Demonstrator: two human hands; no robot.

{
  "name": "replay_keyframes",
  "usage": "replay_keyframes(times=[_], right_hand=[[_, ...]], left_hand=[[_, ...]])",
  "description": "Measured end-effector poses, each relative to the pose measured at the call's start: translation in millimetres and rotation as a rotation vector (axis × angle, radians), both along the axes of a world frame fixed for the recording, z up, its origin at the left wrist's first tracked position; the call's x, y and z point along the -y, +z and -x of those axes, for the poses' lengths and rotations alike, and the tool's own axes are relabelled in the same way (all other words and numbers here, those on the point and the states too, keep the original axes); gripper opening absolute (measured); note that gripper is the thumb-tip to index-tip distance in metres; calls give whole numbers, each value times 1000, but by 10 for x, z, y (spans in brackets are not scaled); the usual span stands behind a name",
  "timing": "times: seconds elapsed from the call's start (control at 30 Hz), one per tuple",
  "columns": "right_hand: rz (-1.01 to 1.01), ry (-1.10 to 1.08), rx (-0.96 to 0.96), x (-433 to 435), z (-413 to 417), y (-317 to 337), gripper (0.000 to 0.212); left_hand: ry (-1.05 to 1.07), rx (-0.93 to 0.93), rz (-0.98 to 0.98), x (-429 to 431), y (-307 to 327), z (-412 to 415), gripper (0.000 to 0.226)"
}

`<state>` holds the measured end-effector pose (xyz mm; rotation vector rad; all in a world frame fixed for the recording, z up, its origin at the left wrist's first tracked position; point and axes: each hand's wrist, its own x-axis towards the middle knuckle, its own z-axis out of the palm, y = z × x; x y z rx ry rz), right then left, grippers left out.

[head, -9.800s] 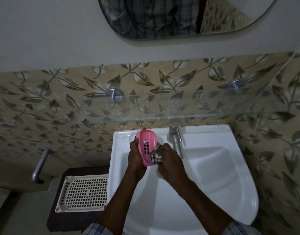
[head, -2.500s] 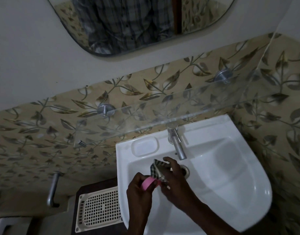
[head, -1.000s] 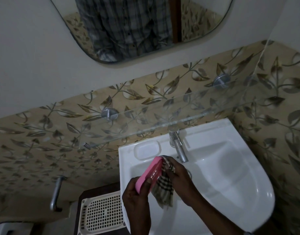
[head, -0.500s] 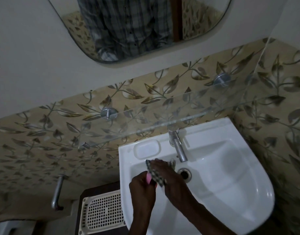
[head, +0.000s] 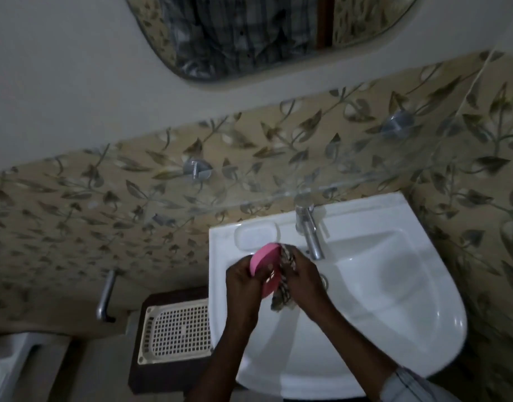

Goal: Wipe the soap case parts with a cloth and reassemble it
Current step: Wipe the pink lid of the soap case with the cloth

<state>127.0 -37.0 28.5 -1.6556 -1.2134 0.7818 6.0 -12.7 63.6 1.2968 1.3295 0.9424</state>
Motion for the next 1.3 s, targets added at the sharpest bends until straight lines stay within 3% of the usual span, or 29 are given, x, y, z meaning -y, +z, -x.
replay_keyframes(times=[0.1,0.2,0.37,0.4,0.5,0.63,0.73,0.8,0.87,1.07,1.2,1.3], right_hand=[[2,30,29,-68,-19,108,22],[-107,81,241,-62,-17,146,26],[-250,189,327,-3,-3,166,37],[-185,182,304,-32,-69,214,31],[-66,103,266,-49,-59,273,23],[-131,169,14,-27,52,215,29],[-35,65,81,-54,-49,124,19],[-162,149,224,-22,70,214,42],[-284,214,247,-7,127,155,56],[-36,73,-58,-181,-22,305,31],[71,36,-293,-186,-22,326,26],[20,10,-183,-220,-70,365,26]], left_hand=[[-81,-113,50,-50,91,28,21],[-128,-327,44,-176,178,26,23],[1,-193,-78,-98,134,-2,15],[9,-187,-93,-72,138,5,20],[75,-244,-66,-8,123,33,84],[64,-205,-95,-20,105,61,96],[92,-157,-115,38,93,121,100],[92,-147,-92,25,61,145,94],[89,-82,-81,-5,35,146,87],[187,183,-55,96,-31,161,72],[214,207,-79,-5,33,176,33],[-8,153,74,-202,116,268,20]])
